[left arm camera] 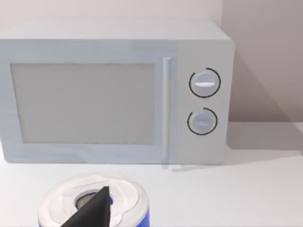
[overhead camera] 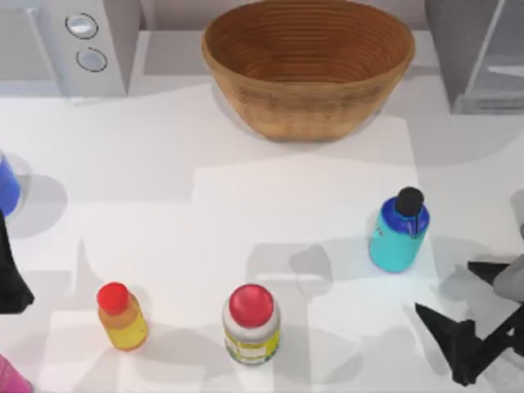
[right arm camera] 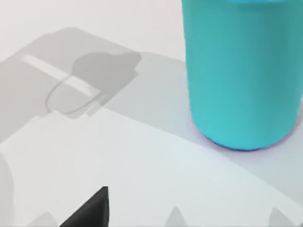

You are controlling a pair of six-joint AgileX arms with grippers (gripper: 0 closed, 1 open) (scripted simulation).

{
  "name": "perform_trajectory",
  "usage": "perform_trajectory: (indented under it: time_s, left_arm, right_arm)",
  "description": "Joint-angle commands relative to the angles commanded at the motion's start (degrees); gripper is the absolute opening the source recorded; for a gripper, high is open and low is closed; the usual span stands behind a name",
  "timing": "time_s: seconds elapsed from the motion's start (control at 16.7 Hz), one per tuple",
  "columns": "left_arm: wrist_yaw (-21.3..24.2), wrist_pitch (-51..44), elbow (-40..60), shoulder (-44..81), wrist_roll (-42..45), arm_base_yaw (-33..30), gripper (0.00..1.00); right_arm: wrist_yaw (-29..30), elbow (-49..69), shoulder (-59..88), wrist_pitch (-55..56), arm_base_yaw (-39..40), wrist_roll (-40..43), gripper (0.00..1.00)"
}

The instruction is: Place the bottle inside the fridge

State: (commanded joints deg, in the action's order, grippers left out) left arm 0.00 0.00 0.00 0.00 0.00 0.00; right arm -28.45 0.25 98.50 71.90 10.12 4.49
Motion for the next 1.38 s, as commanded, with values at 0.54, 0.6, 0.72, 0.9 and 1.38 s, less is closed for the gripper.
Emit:
perform_trajectory:
  time_s: [0.54, 0.6, 0.72, 0.9, 1.38]
  left_arm:
    - [0.00, 0.00, 0.00, 0.00, 0.00, 0.00, 1.00]
    - [0.00, 0.00, 0.00, 0.00, 0.00, 0.00, 1.00]
    - [0.00, 0.00, 0.00, 0.00, 0.00, 0.00, 1.00]
    - [0.00, 0.00, 0.00, 0.00, 0.00, 0.00, 1.00]
    - [0.00, 0.00, 0.00, 0.00, 0.00, 0.00, 1.00]
  right_arm:
    - [-5.46, 5.87, 18.81, 25.91, -1.57, 2.66, 1.00]
    - [-5.47, 5.88, 18.83, 25.95, -1.58, 2.66, 1.00]
    - [-5.47, 5.88, 18.83, 25.95, -1.58, 2.66, 1.00]
    - [-5.25, 5.89, 18.74, 25.75, -1.26, 2.59, 1.00]
    - [2.28, 16.80, 23.21, 20.36, 6.31, 0.64, 1.00]
